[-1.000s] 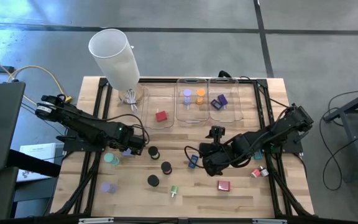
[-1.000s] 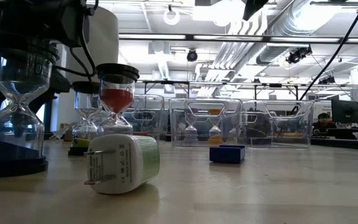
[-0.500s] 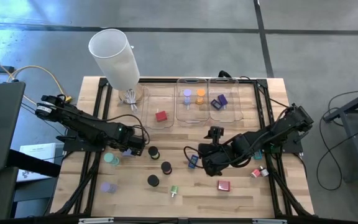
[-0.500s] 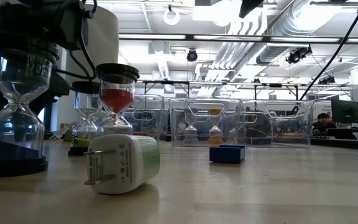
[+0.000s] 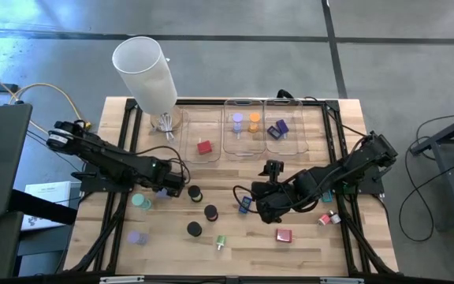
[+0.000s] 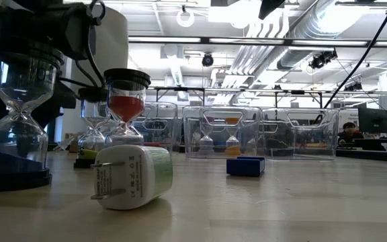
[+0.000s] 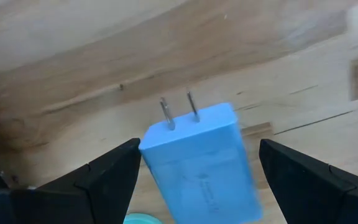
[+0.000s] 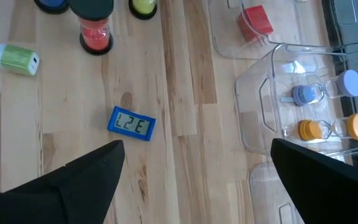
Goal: Pick & Place Office items
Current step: Put the blue charger adapter into the left transparent bin, then put the light blue digital clock into the right transparent bin
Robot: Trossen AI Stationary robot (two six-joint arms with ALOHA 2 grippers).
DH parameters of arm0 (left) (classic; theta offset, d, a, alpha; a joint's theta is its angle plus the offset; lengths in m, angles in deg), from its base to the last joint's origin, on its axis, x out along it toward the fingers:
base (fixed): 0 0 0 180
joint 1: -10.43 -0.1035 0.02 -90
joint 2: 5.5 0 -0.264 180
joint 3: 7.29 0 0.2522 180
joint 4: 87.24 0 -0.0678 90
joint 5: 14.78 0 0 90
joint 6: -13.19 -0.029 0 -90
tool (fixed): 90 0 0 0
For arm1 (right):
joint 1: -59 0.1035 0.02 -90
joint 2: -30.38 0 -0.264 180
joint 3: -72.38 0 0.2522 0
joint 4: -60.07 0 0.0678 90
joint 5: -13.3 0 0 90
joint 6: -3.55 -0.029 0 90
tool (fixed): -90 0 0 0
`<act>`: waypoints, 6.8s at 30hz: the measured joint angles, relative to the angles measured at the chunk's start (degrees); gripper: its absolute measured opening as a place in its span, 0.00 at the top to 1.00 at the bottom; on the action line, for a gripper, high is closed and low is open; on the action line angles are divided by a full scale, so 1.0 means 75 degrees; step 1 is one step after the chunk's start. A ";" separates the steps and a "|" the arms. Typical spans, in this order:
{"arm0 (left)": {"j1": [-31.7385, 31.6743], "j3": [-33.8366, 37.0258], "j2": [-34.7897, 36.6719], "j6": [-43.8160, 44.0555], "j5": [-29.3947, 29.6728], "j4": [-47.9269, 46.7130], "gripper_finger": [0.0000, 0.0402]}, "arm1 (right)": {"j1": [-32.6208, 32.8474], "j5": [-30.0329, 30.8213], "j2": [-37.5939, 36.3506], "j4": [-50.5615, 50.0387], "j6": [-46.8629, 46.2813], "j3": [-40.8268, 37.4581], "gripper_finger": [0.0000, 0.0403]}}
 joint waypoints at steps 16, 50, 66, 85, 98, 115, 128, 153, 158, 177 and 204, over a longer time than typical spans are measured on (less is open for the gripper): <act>-0.0306 -0.0015 -0.0680 -0.0658 -0.0397 0.0085 0.46 | -0.0067 -0.0012 -0.0006 0.0449 0.0539 -0.1065 0.02; -0.1190 -0.1368 0.3823 -0.3629 0.0363 0.0717 0.49 | 0.0315 -0.0021 -0.0006 0.0612 0.0320 -0.1072 0.02; -0.3532 -0.3177 0.1742 -0.6820 -0.0390 0.1783 0.49 | 0.0785 0.0000 -0.0003 0.0653 -0.0449 -0.1072 0.02; -0.5191 -0.6285 -0.2325 -0.9215 0.0074 -0.1241 0.49 | 0.1305 0.0464 0.0000 0.0663 -0.1072 -0.1078 0.02; -0.5794 -0.6295 -0.3509 -0.9645 0.0050 -0.1066 0.49 | 0.1256 0.0863 0.0003 0.0861 -0.1075 -0.1651 0.02; -0.5846 -0.6289 -0.4222 -0.9969 0.0118 -0.0564 0.49 | 0.1046 0.0879 0.0003 0.0981 -0.1074 -0.2123 0.02; -0.5823 -0.6280 -0.4220 -0.9959 0.0118 -0.0455 0.33 | 0.1048 0.0783 0.0003 0.1029 -0.1096 -0.2124 0.02; -0.4586 -0.6800 -0.2232 -0.8693 0.0106 -0.2948 0.33 | 0.1048 0.1182 -0.0017 0.0531 -0.2829 -0.2110 0.02; -0.3664 -0.6799 -0.1768 -0.8487 0.0144 -0.3780 0.33 | 0.1049 0.1163 -0.0020 0.0234 -0.3655 -0.2110 0.02; 0.0877 -0.6222 -0.0562 -0.6995 0.0877 -0.4383 0.33 | 0.1985 -0.0186 -0.1134 -0.2821 -0.8938 -0.2110 0.02; 0.1232 -0.2348 0.2330 -0.7682 0.0968 -0.0745 0.33 | 0.2416 -0.2289 -0.1233 -0.2334 -1.0789 -0.2110 0.02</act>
